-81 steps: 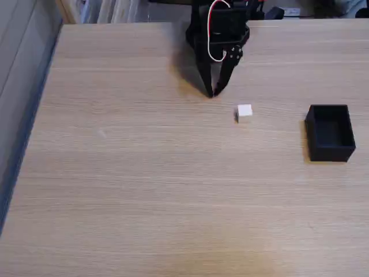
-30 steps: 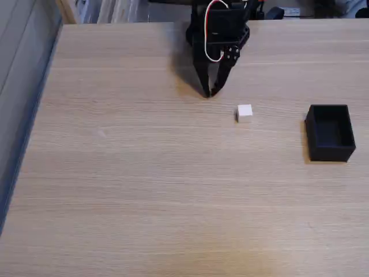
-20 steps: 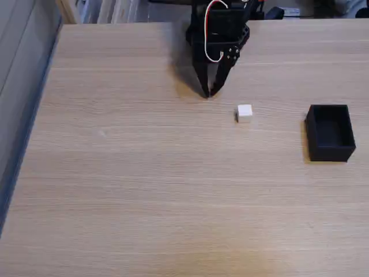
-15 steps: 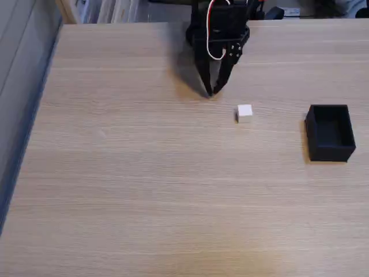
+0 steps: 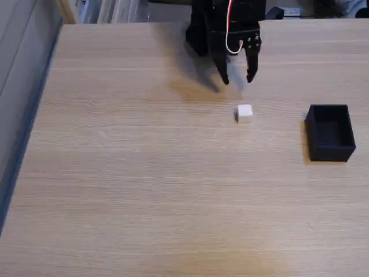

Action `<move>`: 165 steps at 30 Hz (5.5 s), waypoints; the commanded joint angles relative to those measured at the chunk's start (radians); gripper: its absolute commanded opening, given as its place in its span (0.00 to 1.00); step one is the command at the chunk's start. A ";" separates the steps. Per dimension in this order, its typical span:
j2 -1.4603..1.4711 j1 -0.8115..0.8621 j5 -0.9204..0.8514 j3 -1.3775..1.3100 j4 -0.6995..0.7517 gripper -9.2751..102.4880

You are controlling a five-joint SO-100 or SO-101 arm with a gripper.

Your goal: Pick a white block and place it in the black box.

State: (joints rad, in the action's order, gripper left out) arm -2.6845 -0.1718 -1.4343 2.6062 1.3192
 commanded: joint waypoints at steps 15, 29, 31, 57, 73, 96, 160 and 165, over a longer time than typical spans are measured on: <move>0.224 0.044 -0.063 -0.018 -0.224 0.35; 0.348 0.011 -0.006 -0.055 -0.276 0.35; 0.373 0.011 0.002 -0.064 -0.281 0.35; 0.603 -0.008 0.057 -0.192 -0.357 0.34; 0.695 -0.003 0.051 -0.259 -0.380 0.32; 0.541 -0.025 -0.017 -0.255 -0.322 0.08; 0.842 -0.417 0.325 -1.019 -0.020 0.09; 0.678 -0.334 0.225 -0.827 -0.028 0.08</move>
State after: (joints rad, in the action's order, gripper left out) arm -1.9006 -0.5553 -1.1582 1.7058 1.2977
